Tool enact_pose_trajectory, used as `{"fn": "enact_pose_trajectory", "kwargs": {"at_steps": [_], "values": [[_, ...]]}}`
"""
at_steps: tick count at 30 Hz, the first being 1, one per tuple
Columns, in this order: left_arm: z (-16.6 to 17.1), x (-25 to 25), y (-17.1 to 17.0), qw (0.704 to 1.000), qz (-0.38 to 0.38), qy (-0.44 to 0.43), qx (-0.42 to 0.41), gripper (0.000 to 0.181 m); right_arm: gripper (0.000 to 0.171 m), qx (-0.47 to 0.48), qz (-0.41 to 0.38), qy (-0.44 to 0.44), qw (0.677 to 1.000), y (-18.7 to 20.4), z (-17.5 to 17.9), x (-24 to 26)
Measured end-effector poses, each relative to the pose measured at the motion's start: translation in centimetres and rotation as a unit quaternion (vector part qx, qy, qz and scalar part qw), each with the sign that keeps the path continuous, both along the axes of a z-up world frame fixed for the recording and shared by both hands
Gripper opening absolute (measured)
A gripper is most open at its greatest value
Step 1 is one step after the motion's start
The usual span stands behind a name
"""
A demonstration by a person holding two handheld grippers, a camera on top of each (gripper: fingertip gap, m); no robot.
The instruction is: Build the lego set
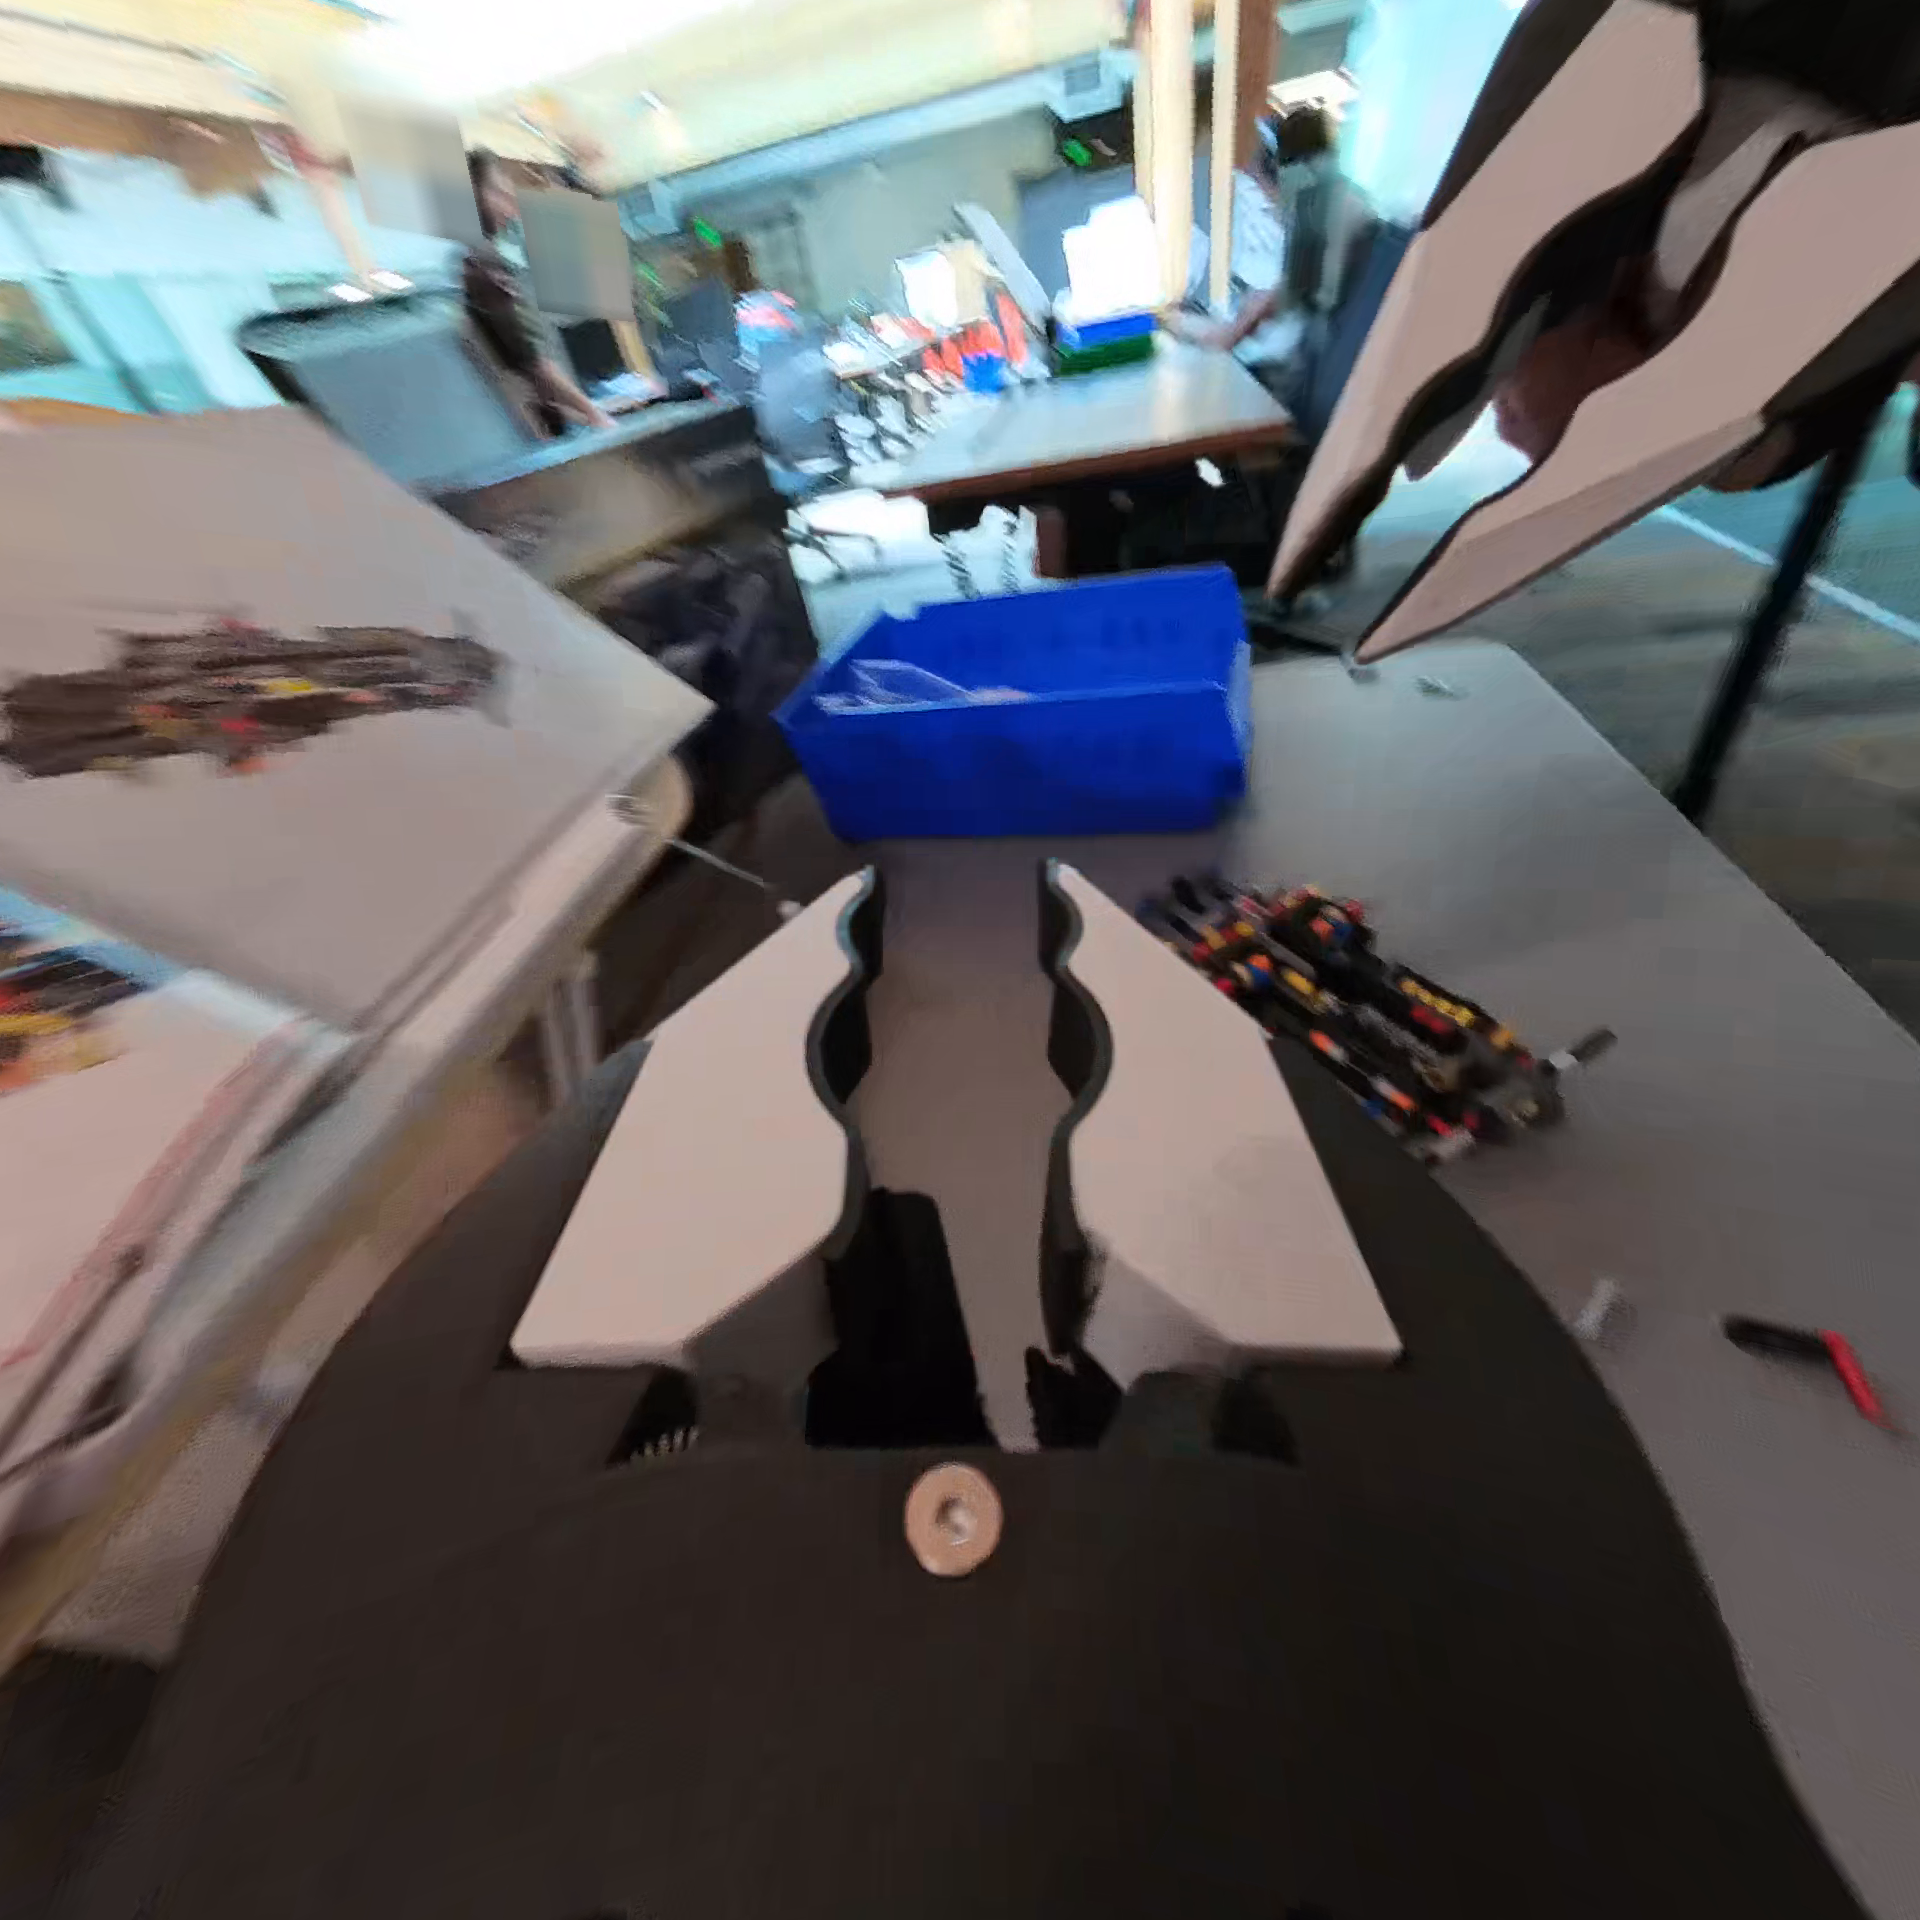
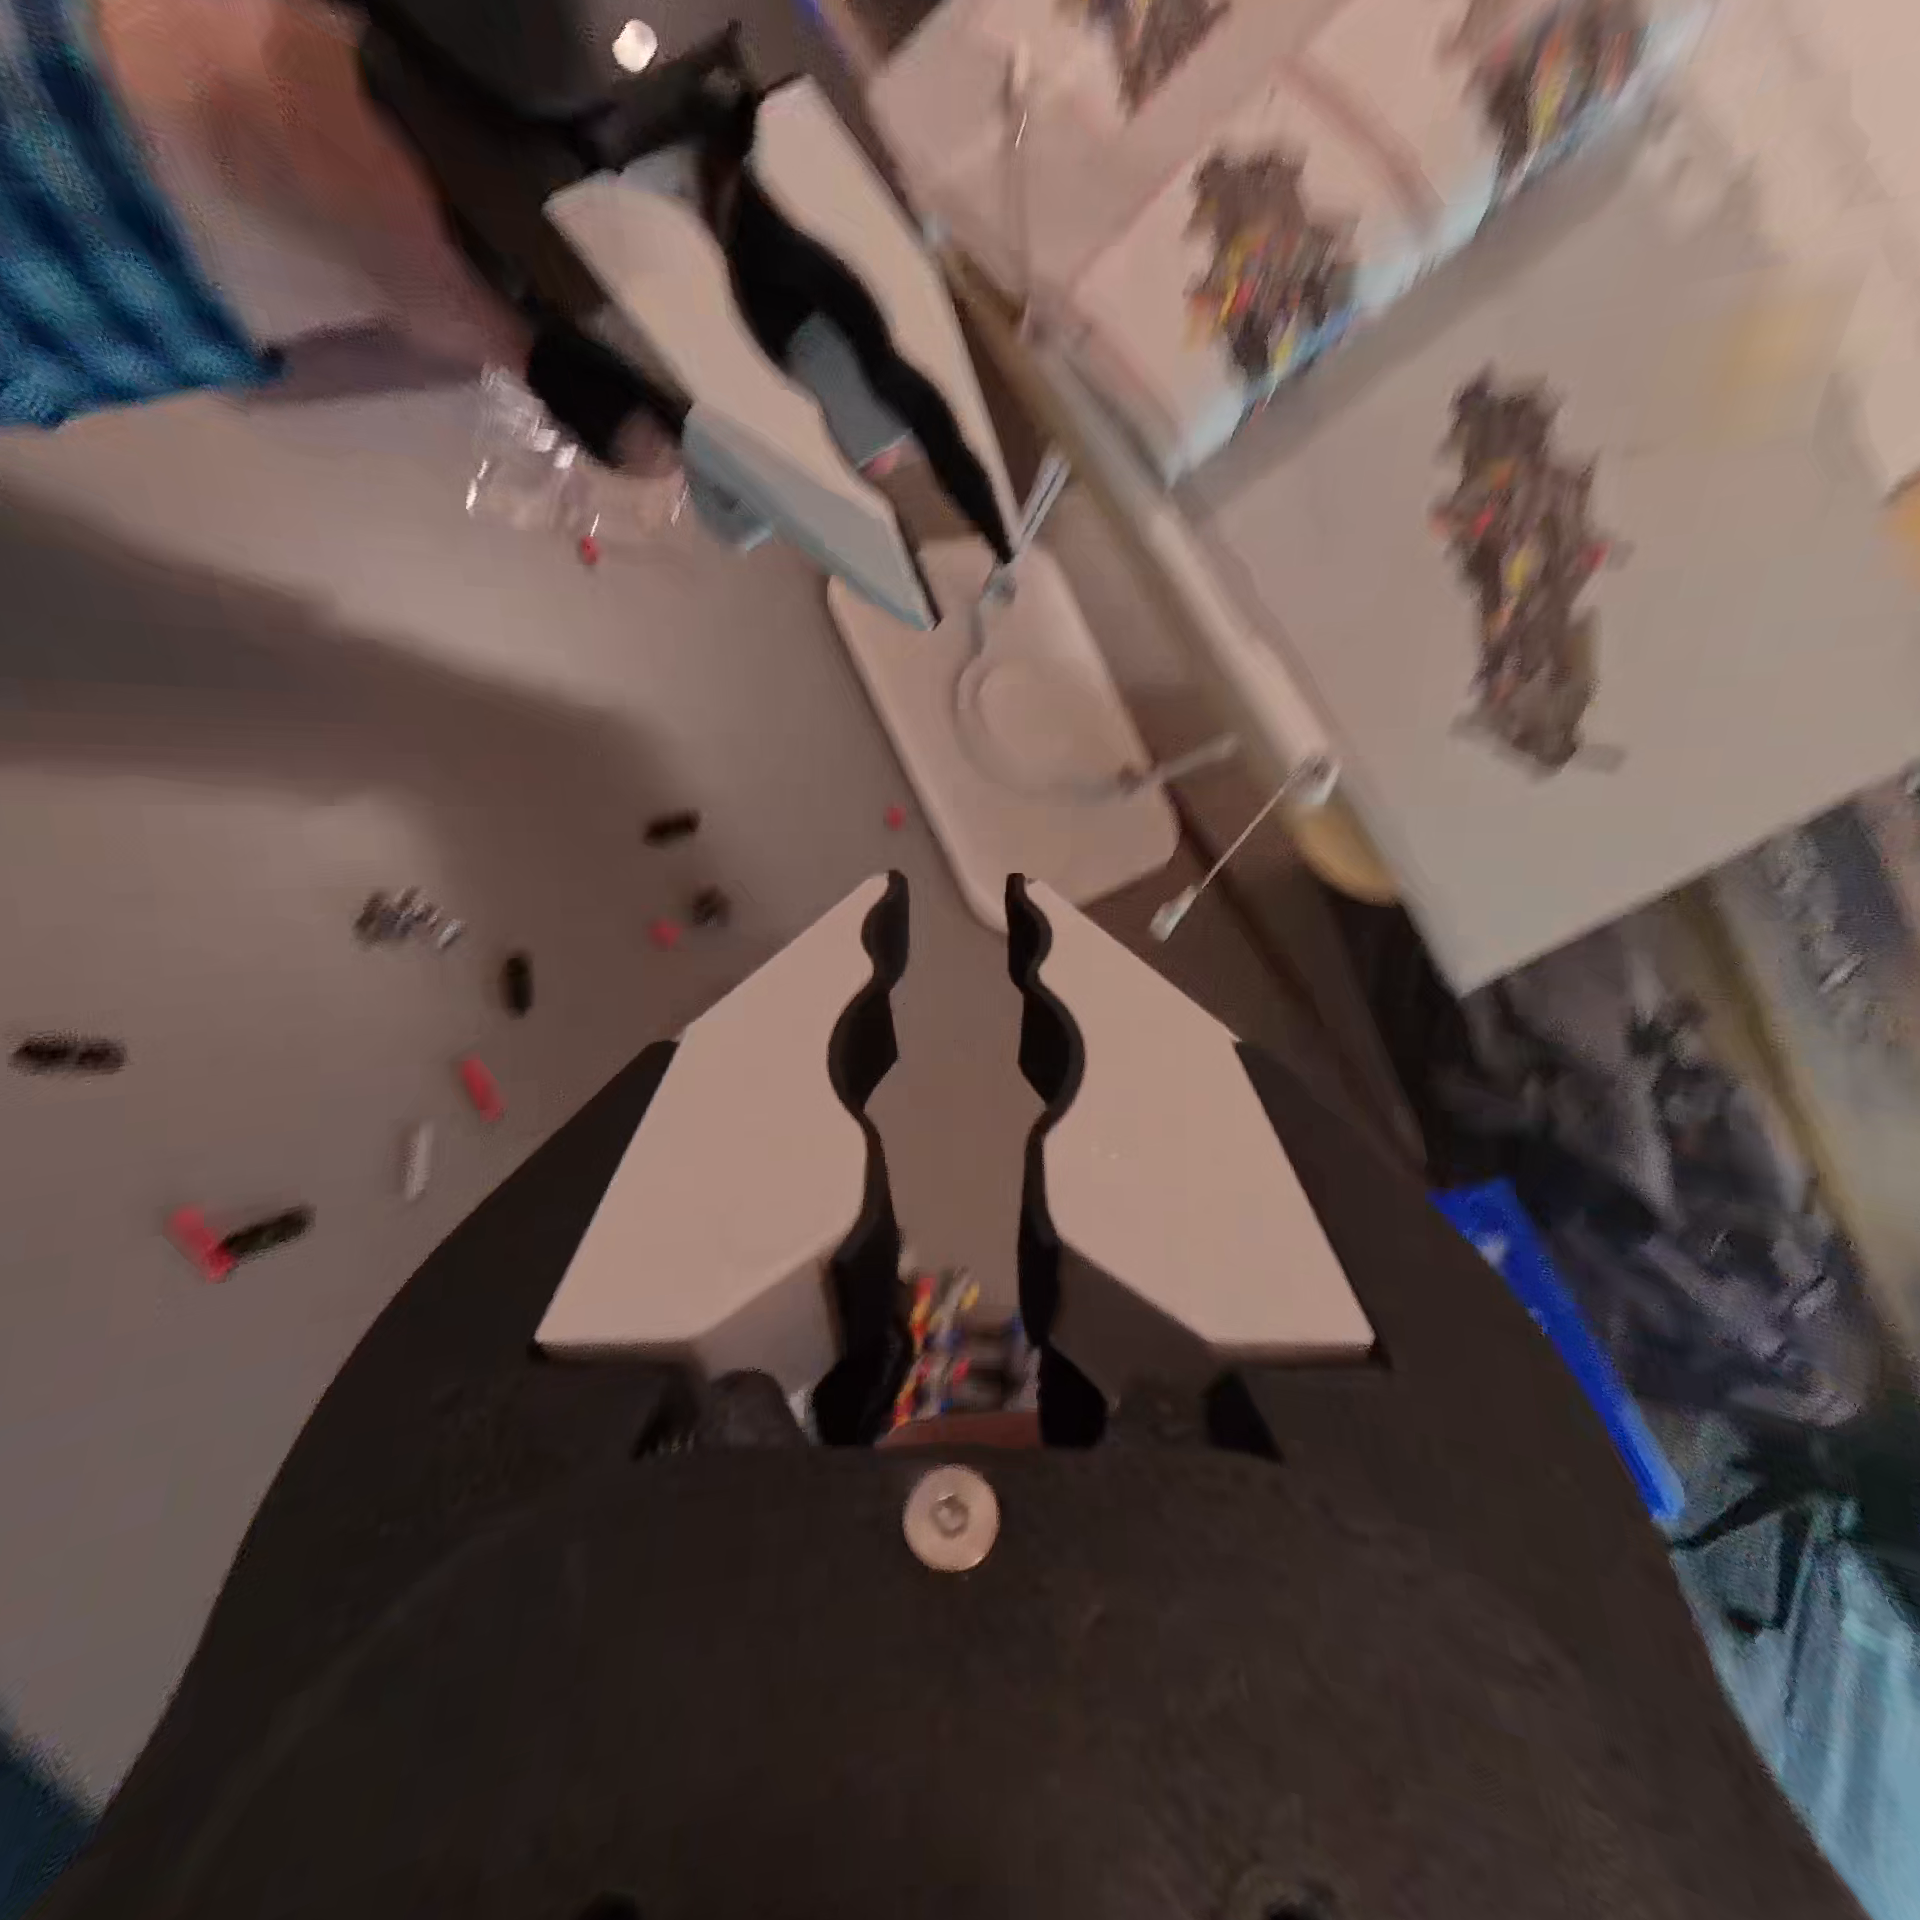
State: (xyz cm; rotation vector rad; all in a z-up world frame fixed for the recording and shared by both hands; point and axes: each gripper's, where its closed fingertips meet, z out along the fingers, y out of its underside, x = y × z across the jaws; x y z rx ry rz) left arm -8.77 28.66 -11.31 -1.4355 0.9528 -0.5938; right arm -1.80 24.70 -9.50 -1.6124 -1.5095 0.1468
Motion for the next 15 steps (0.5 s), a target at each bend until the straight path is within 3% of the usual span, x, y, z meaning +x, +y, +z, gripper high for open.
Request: {"fn": "enact_pose_trajectory", "kwargs": {"at_steps": [3,7,10,15], "values": [[-3.5,3.9,-1.8,0.995,-0.075,0.067,-0.028,0.031,0.009,-0.058,-0.048,-0.020,0.997,-3.2,-5.6,5.6],[-8.4,7.6,-4.1,0.979,-0.145,0.137,-0.052,0.031,0.014,-0.136,-0.109,-0.001,0.985,-6.6,-11.8,10.5],[-10.9,9.7,-4.4,0.970,-0.162,0.171,-0.058,0.030,0.017,-0.145,-0.168,0.014,0.975,-6.9,-14.6,13.7],[-12.1,12.3,-2.8,0.970,-0.158,0.178,-0.052,0.029,0.023,-0.076,-0.249,0.004,0.966,-2.9,-17.0,18.5]]}}
